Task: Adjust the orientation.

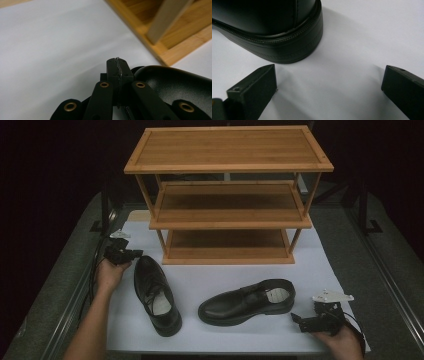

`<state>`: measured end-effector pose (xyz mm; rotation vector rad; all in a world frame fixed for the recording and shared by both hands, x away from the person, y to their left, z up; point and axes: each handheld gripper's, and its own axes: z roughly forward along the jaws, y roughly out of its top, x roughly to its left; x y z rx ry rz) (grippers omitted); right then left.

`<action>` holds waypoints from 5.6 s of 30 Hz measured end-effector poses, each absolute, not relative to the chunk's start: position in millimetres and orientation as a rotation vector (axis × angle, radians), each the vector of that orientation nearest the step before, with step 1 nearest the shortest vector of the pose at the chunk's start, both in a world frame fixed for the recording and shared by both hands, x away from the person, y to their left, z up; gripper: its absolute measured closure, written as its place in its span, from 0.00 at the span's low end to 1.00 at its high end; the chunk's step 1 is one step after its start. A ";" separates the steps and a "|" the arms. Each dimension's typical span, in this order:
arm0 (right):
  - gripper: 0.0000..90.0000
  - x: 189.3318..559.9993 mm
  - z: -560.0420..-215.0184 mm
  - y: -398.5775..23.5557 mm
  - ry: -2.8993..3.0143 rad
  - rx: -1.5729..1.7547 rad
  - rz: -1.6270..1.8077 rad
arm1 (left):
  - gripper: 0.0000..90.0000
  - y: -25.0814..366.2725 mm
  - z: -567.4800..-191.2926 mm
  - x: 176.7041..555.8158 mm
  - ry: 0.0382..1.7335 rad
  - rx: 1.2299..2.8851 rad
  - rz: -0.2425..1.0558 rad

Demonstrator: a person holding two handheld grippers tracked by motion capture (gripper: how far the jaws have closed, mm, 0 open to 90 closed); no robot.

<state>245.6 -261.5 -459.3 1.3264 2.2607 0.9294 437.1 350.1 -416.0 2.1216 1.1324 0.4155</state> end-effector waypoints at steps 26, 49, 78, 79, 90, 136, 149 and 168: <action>0.00 245.4 -459.3 -261.7 2.259 1.325 0.932 | 1.00 322.4 -400.1 402.0 0.973 2.127 0.373; 0.00 245.2 -459.2 -261.2 2.259 1.329 0.926 | 1.00 345.6 -433.6 258.7 0.968 2.159 0.212; 0.00 245.4 -459.1 -261.3 2.261 1.330 0.926 | 1.00 301.2 -436.9 281.0 0.841 2.243 0.213; 0.00 245.4 -459.1 -261.3 2.262 1.330 0.926 | 1.00 299.5 -436.8 281.5 0.834 2.248 0.211; 0.00 245.5 -459.2 -261.3 2.261 1.328 0.926 | 1.00 281.3 -436.3 282.8 0.788 2.272 0.204; 0.02 246.1 -457.7 -261.1 2.262 1.341 0.920 | 0.00 361.5 -450.5 271.9 1.046 2.189 0.444; 0.64 274.6 -428.2 -274.2 2.201 1.312 1.054 | 0.00 361.5 -450.6 271.6 1.042 2.190 0.448; 1.00 335.8 -433.4 -258.5 2.420 1.148 1.192 | 0.00 361.5 -450.7 271.7 1.046 2.188 0.446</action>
